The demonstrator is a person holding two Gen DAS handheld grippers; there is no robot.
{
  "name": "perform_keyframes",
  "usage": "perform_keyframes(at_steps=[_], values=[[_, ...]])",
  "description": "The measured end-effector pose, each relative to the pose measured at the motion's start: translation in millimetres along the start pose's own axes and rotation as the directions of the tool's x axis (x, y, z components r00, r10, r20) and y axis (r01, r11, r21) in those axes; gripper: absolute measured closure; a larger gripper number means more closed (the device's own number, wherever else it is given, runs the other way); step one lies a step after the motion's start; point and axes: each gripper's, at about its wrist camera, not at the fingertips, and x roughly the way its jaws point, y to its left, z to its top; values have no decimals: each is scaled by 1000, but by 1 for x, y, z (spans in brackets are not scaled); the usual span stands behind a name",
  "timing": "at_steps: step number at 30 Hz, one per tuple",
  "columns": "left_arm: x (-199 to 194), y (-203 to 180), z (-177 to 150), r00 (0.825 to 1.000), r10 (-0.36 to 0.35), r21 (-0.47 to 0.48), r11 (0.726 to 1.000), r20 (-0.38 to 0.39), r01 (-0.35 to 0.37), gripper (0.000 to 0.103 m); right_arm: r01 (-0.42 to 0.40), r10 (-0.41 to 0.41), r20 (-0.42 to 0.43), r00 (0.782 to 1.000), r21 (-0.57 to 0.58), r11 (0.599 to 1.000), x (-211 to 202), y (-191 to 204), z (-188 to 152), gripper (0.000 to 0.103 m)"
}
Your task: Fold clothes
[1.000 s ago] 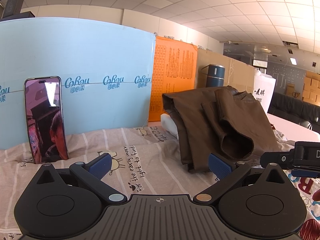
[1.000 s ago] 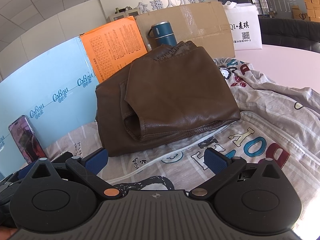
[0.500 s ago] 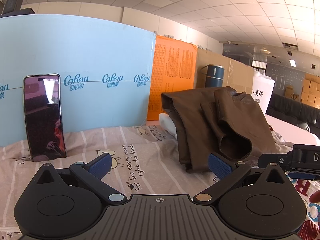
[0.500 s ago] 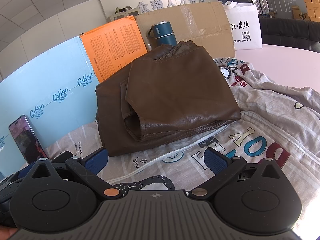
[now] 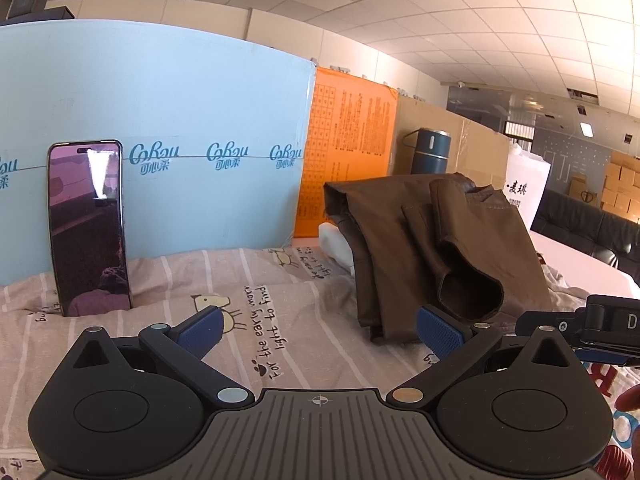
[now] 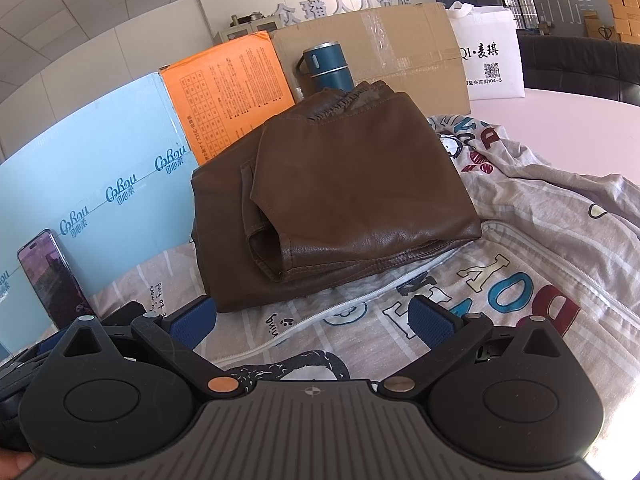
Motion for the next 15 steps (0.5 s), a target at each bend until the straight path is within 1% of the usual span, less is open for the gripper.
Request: perform_keyframes(at_steps=[7, 15], values=[[0, -3, -1, 1000, -22, 16, 1000, 0, 22, 0, 1, -1, -2, 1000, 1, 1000, 1, 0, 0, 0], [0, -3, -1, 1000, -15, 15, 1000, 3, 15, 0, 0, 0, -4, 1000, 2, 1000, 1, -1, 0, 0]])
